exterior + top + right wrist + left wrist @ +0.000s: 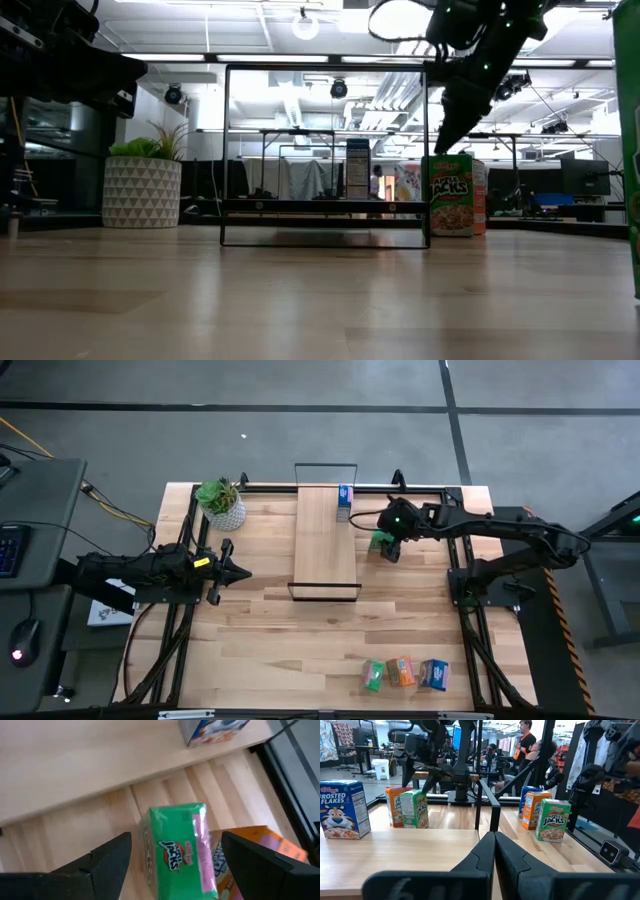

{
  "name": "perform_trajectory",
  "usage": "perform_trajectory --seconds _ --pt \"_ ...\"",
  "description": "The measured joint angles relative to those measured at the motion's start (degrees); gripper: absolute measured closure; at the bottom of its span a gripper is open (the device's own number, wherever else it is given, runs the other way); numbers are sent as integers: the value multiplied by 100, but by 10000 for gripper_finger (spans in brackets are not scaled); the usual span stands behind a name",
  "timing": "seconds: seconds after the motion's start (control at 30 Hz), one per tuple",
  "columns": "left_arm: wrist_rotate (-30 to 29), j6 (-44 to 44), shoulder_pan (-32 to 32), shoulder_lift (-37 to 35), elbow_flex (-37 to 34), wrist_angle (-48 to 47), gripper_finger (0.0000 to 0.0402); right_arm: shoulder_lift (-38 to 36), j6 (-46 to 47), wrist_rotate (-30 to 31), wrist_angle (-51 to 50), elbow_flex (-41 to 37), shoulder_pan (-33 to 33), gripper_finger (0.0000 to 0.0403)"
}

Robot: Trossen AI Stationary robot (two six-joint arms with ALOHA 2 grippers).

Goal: Stack cereal on shelf
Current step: Put the top green cereal box on the shelf

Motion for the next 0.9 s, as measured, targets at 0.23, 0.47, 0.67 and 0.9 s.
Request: perform_trajectory --seconds 0.23,0.47,0.67,0.9 --pt "0 -2 0 2 0 1 398 364 -195 104 -14 0 0 100" --pt "1 -1 1 1 0 1 398 524 -117 95 -73 0 2 100" --pt "-1 0 1 0 1 0 398 524 153 12 -132 0 2 100" --pt "-1 0 0 2 -1 0 398 524 448 58 -410 0 2 114"
